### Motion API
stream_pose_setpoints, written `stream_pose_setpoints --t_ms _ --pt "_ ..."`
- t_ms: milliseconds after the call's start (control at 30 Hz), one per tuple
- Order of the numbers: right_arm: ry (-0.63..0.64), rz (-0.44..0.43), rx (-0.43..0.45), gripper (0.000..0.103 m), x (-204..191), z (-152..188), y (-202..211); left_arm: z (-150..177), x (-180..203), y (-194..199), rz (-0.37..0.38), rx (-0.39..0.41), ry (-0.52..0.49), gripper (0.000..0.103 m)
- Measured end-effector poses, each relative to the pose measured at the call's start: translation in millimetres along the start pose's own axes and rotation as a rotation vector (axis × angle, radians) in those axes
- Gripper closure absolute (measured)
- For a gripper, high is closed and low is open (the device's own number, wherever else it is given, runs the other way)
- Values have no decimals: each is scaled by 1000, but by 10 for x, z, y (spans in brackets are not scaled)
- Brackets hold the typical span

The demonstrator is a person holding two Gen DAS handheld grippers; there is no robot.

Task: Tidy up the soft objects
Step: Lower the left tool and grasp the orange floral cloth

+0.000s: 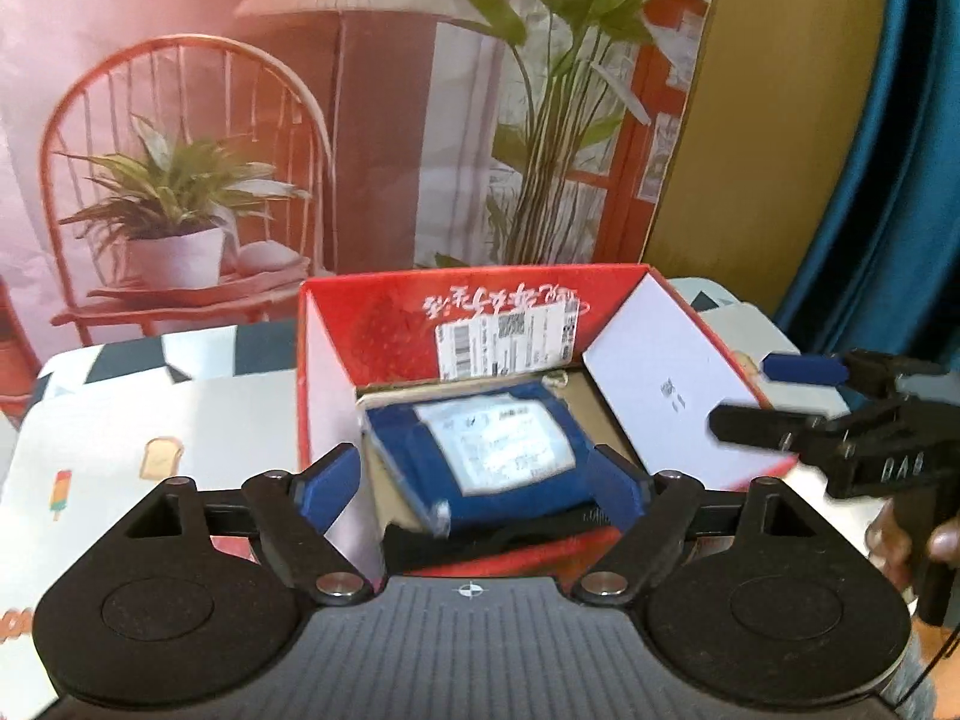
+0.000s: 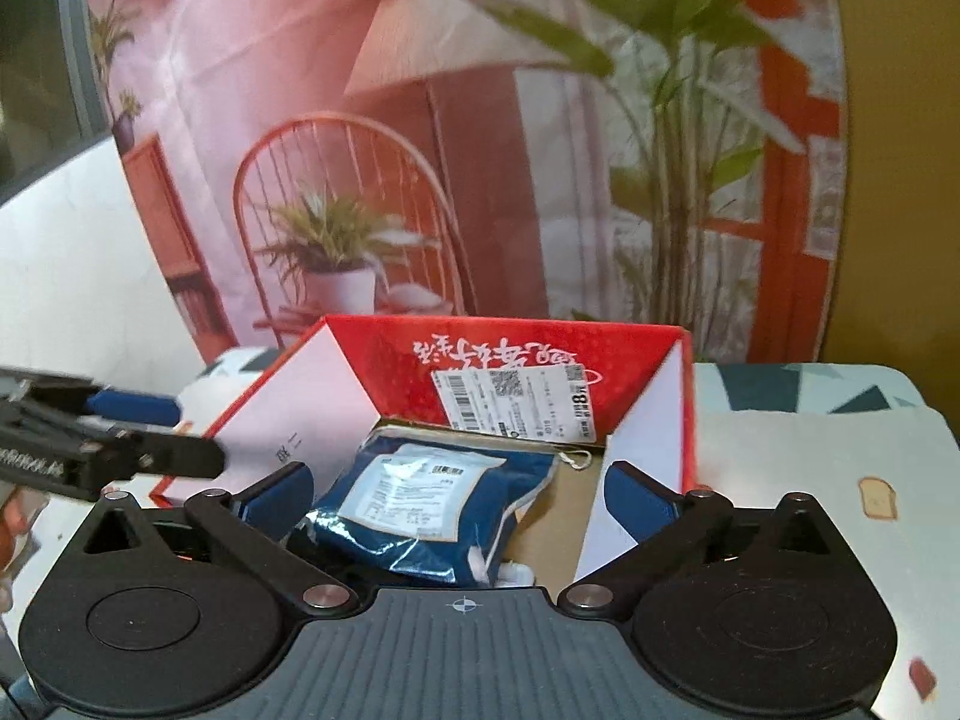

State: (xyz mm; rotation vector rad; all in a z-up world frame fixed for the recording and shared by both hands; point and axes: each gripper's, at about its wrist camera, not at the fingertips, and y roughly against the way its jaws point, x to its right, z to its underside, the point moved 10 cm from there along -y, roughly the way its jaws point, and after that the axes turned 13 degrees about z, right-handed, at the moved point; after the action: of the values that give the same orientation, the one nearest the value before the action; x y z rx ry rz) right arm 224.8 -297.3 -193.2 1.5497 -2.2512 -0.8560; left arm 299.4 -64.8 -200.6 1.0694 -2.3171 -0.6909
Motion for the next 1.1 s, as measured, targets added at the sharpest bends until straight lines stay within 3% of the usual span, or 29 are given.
stream_pose_setpoints --t_ms 267,433,733,1100 --pt "-17 46 84 0 71 357 449 607 141 126 19 -45 74 21" --pt "-14 -7 2 0 23 705 510 934 180 97 33 -77 142 24" --pt "-25 -13 -192 1 -85 1376 449 1281 177 19 44 -119 254 30" --pt "24 -84 -278 6 -288 1621 380 1471 134 -56 56 -141 319 36"
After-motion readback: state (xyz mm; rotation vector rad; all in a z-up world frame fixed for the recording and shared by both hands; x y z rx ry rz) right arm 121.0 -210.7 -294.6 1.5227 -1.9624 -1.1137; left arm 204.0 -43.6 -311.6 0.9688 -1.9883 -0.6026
